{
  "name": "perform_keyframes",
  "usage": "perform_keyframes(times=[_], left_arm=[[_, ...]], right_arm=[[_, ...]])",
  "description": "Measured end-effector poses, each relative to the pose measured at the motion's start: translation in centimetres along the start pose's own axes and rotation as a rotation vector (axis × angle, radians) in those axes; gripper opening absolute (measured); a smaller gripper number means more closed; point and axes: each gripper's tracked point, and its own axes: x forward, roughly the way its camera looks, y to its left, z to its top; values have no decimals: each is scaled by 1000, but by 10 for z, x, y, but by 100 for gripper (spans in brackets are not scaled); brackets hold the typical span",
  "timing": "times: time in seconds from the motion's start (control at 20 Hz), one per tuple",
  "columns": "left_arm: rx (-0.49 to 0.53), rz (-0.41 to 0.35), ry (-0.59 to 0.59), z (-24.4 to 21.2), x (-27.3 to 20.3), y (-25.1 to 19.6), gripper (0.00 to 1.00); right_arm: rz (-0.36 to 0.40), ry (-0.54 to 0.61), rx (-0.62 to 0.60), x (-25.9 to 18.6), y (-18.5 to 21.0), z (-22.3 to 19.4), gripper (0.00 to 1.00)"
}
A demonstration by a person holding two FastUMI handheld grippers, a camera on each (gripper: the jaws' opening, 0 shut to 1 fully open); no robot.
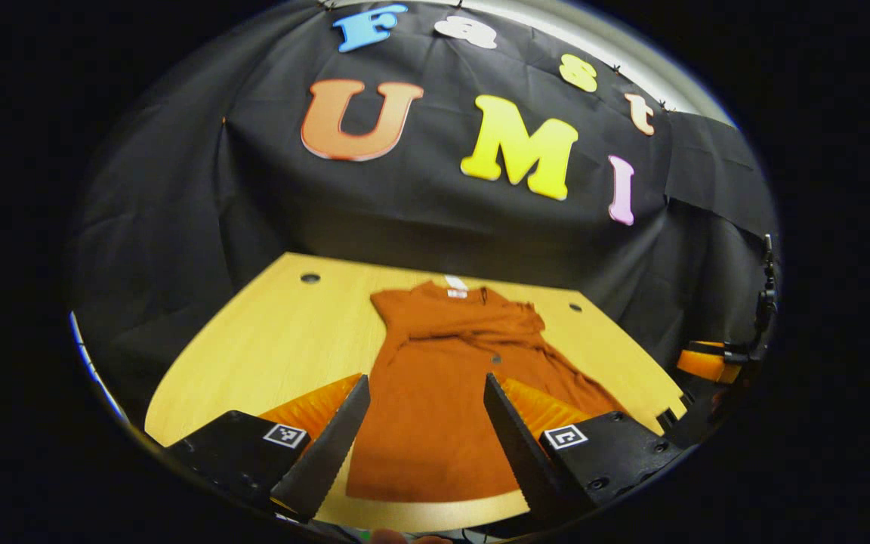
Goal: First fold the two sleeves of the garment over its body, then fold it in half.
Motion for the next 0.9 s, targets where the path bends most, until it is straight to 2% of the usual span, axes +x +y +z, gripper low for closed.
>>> perform_keyframes(times=[0.05,0.1,0.2,0.25,0.35,0.55,0.75,0.85,0.9], left_arm=[[-22,-31,96,-26,-3,6,98],[-55,-31,174,-52,-4,19,99],[-98,-13,254,-83,-5,37,99],[-151,-16,292,-98,1,40,99],[-227,-15,362,-120,0,42,99],[-265,8,358,-123,14,44,99],[-261,51,350,-122,23,51,97],[-229,80,368,-126,25,52,85],[-223,81,371,-128,27,50,67]], right_arm=[[-14,28,22,1,-14,-12,93],[-40,70,33,3,-33,-29,93],[-72,134,39,5,-57,-54,93],[-87,169,52,8,-65,-69,93],[-88,219,45,21,-61,-92,93],[-56,292,3,53,-41,-127,92],[-100,364,-15,79,-42,-150,94],[-89,383,-13,80,-34,-152,90],[-78,383,-8,84,-30,-152,74]])
